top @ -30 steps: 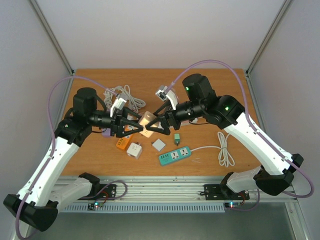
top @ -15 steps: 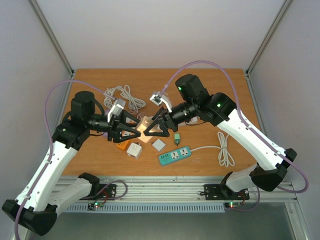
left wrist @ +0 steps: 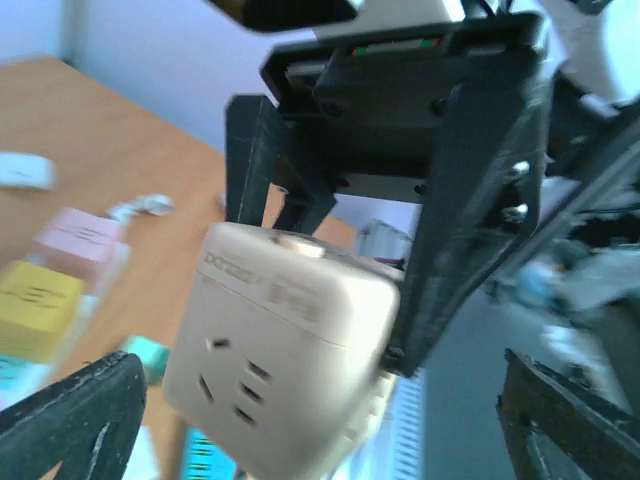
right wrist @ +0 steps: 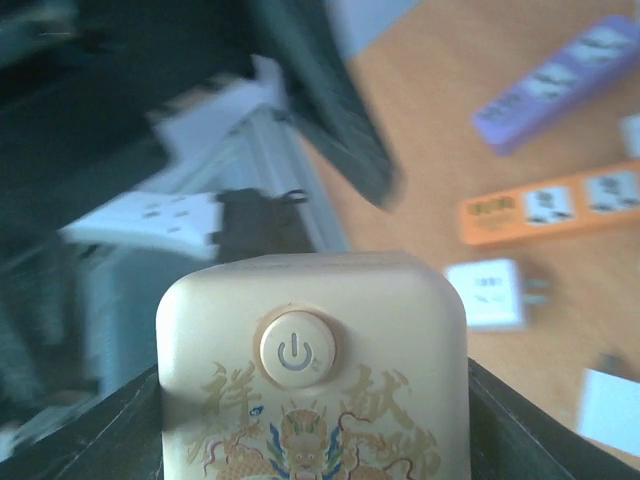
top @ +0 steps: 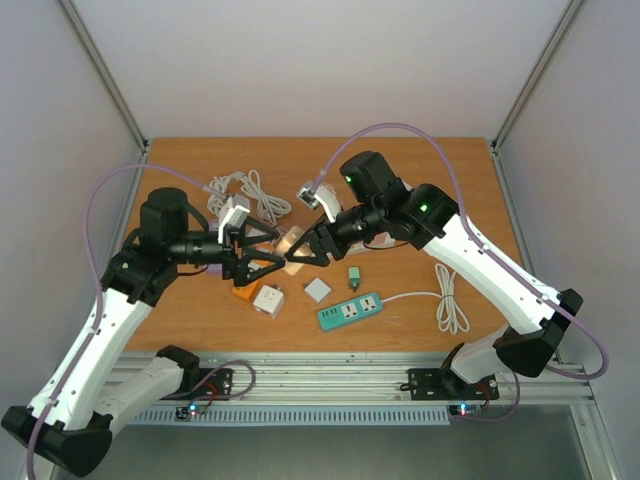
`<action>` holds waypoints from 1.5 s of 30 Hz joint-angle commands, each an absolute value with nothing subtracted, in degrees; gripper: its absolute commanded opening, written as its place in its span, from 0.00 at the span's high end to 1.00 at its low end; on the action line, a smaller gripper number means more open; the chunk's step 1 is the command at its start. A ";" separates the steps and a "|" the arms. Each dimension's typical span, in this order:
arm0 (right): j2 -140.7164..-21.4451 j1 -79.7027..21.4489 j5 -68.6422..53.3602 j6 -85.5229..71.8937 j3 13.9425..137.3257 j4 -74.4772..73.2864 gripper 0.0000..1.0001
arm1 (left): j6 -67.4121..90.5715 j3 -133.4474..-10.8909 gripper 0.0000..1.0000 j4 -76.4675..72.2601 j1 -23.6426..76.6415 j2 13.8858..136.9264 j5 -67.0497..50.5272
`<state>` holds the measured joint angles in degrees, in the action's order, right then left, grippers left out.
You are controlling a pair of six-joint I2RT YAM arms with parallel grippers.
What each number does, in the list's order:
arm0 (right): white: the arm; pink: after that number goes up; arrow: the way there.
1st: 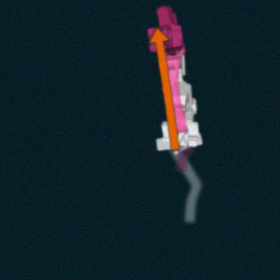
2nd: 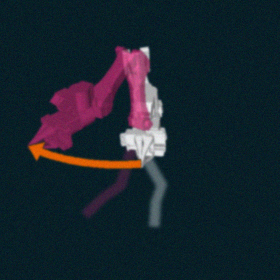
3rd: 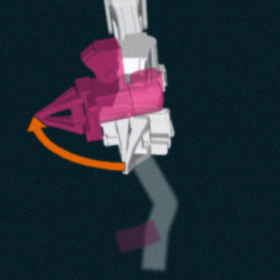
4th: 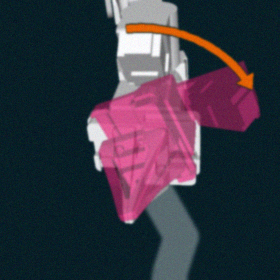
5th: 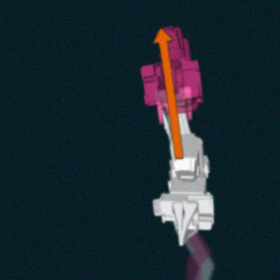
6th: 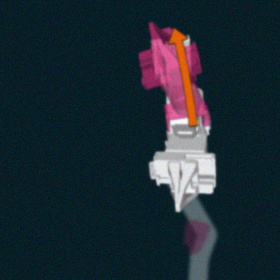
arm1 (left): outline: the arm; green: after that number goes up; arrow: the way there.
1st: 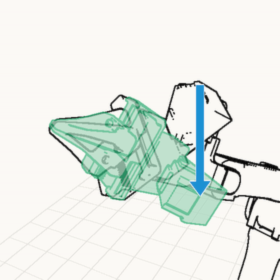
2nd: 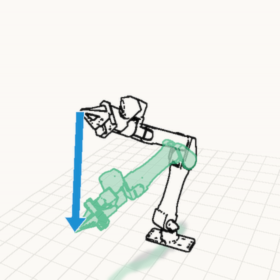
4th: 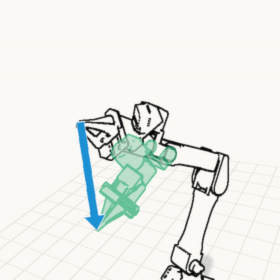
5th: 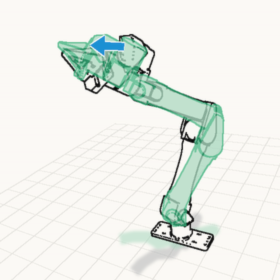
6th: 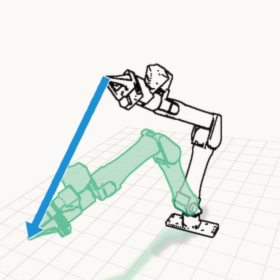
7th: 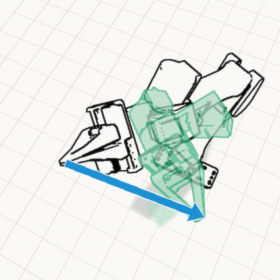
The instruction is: Insert the plug
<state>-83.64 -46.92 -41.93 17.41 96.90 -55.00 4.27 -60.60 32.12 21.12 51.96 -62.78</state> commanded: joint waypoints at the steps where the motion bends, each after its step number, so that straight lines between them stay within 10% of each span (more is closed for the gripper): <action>1: -82.90 -46.85 -20.29 11.41 94.62 -52.89 0.68 | 4.60 -59.08 0.01 26.08 21.27 47.11 -41.37; 13: -88.60 -47.16 3.36 3.95 86.68 -44.63 0.70 | 8.56 -53.23 0.01 20.85 21.26 36.65 -7.16; 45: -108.29 -46.14 9.46 -3.48 84.27 -34.97 0.71 | 9.84 -51.59 0.01 22.75 21.18 34.62 7.81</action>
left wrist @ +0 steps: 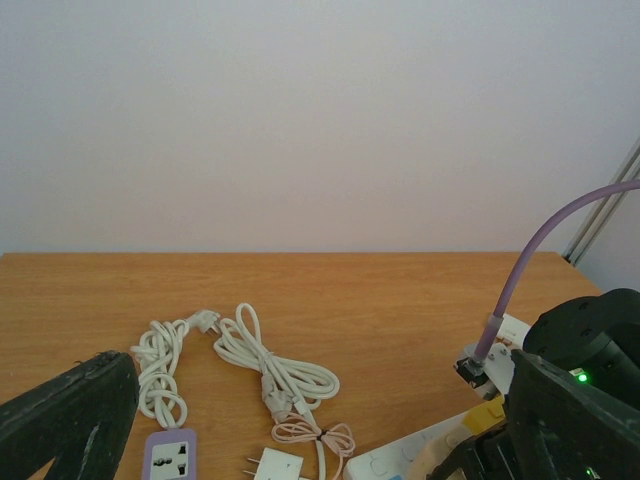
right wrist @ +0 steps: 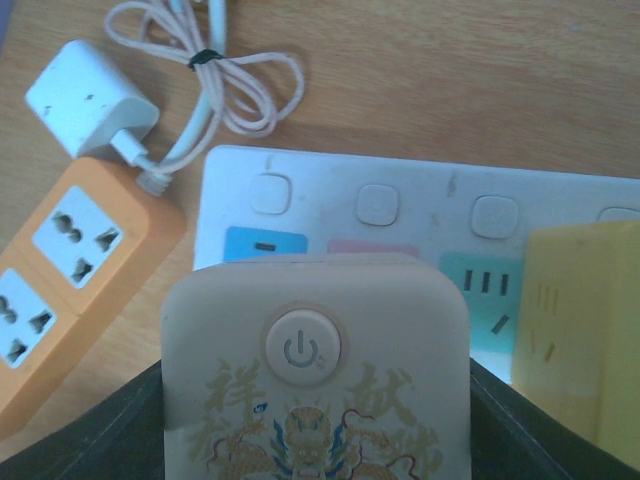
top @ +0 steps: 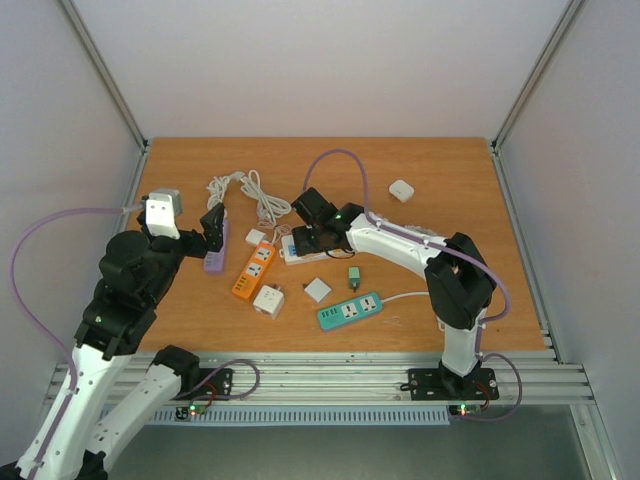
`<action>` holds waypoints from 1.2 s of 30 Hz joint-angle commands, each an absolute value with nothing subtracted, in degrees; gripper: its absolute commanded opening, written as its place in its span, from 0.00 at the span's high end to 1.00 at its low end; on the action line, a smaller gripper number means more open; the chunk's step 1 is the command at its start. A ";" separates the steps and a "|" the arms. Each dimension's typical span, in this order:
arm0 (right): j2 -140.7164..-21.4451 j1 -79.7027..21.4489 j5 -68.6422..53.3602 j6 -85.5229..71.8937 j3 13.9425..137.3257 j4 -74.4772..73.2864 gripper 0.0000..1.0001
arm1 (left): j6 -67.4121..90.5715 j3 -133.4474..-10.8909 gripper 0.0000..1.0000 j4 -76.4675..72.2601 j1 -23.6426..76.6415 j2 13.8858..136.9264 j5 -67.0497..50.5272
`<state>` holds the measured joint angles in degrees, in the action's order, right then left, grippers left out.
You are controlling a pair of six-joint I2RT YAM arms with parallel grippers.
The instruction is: Insert the plug
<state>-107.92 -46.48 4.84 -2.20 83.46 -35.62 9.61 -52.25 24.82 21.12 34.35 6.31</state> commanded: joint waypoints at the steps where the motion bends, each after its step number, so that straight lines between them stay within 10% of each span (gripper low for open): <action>1: -108.40 -46.14 9.78 -3.43 84.28 -34.79 0.71 | 9.89 -51.57 0.01 22.70 21.18 34.85 7.70; 36: -119.03 -46.23 11.51 -8.41 86.17 -44.14 0.70 | 9.76 -51.77 0.01 23.52 21.18 37.59 7.82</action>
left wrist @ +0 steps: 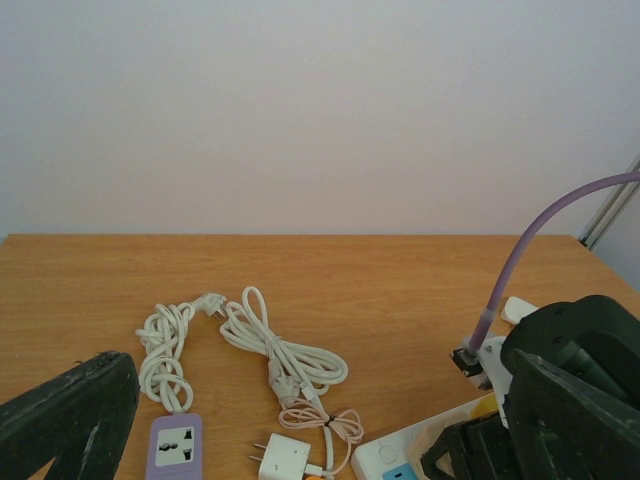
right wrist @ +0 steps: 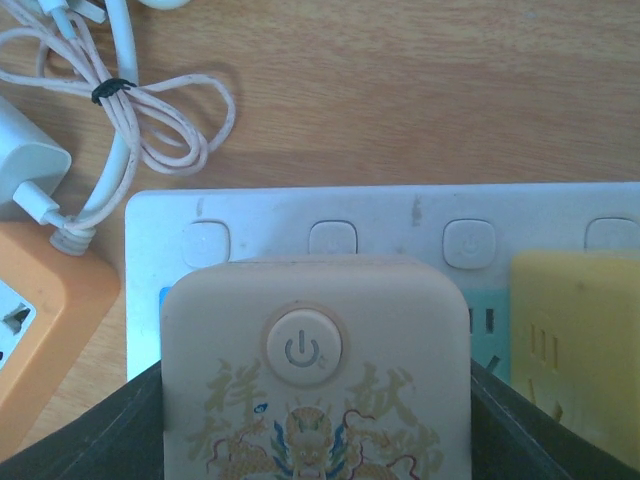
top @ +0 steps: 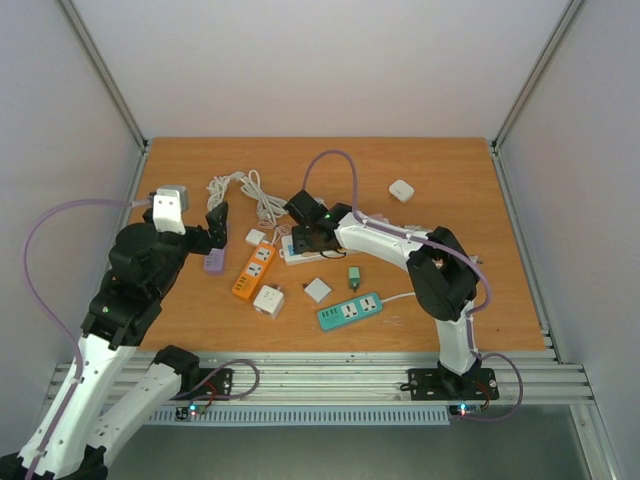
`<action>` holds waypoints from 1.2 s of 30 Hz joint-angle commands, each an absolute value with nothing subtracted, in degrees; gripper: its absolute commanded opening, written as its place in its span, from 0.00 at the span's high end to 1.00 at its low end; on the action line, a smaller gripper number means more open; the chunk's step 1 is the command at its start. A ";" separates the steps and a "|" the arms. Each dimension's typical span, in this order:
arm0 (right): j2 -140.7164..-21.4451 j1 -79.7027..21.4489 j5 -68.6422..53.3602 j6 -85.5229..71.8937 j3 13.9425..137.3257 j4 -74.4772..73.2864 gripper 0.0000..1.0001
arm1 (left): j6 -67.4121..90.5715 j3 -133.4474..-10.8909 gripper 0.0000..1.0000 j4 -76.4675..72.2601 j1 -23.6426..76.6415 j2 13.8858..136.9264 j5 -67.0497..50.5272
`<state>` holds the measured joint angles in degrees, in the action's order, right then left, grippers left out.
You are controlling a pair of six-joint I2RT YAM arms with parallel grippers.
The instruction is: Insert the plug
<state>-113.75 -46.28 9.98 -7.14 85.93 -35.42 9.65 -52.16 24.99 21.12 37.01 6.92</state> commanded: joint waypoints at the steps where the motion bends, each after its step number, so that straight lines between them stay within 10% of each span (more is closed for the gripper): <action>1: -119.80 -46.23 11.39 -8.51 86.55 -45.08 0.70 | 9.76 -51.91 0.01 23.77 21.18 37.77 7.76; 20: -123.63 -44.28 8.47 -4.97 89.84 -49.58 0.62 | 9.84 -52.90 0.01 25.45 21.18 39.79 8.09; 36: -112.51 -45.24 9.08 -2.36 96.40 -49.25 0.18 | 9.67 -53.08 0.01 25.88 21.23 40.12 7.82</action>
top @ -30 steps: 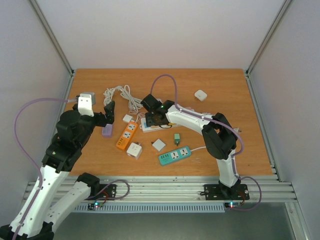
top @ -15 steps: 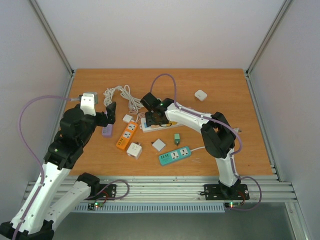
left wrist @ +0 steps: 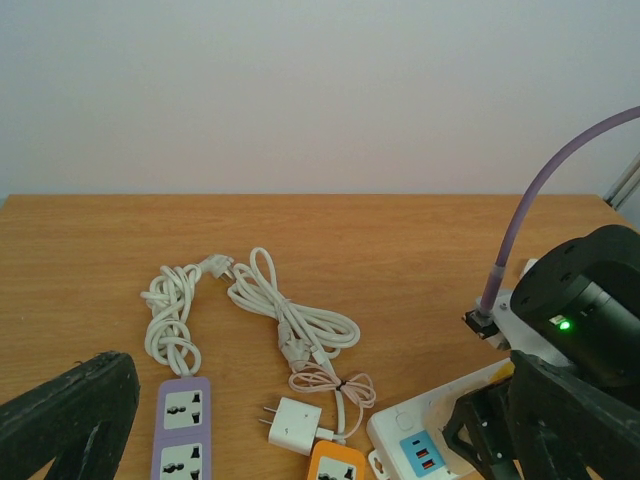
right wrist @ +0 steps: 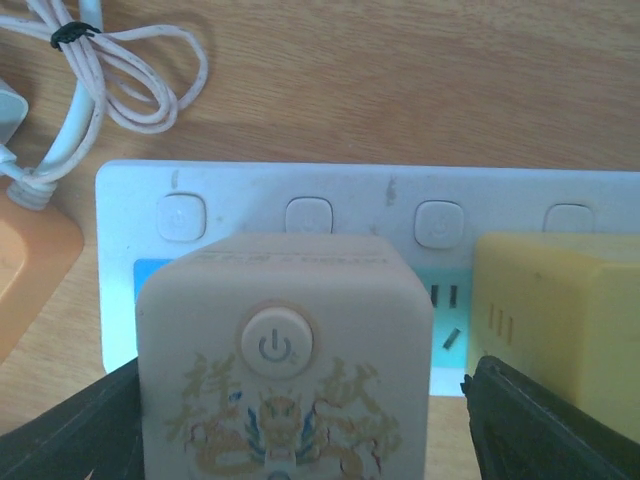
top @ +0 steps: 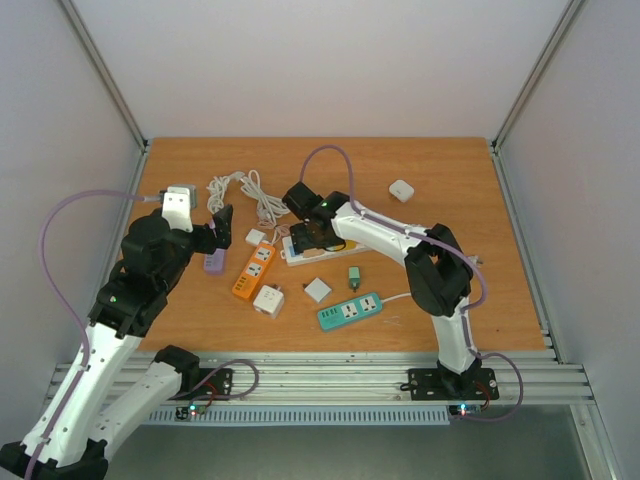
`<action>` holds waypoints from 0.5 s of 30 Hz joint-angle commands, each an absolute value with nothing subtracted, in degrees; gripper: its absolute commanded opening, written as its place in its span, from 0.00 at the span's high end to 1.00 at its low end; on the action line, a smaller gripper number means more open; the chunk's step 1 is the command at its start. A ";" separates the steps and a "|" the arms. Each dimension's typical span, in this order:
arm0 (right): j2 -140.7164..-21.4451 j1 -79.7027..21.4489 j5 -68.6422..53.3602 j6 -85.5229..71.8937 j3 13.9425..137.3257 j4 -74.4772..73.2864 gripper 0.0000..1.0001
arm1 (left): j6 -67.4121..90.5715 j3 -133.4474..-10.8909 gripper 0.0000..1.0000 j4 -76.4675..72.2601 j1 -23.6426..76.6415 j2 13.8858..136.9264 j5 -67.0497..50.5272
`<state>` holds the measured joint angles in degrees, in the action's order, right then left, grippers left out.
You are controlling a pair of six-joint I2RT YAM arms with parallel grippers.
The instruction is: Insert the plug
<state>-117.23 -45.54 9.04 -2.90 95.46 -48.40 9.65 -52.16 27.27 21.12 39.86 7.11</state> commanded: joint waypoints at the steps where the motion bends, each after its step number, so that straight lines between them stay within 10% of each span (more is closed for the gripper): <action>1: -111.25 -45.26 8.58 -2.33 95.81 -48.59 0.18 | 9.67 -53.09 0.01 25.92 21.19 40.14 7.75; 15: -92.50 -34.61 19.00 -5.86 80.11 -44.09 0.18 | 10.11 -53.17 0.01 25.84 21.18 39.97 6.75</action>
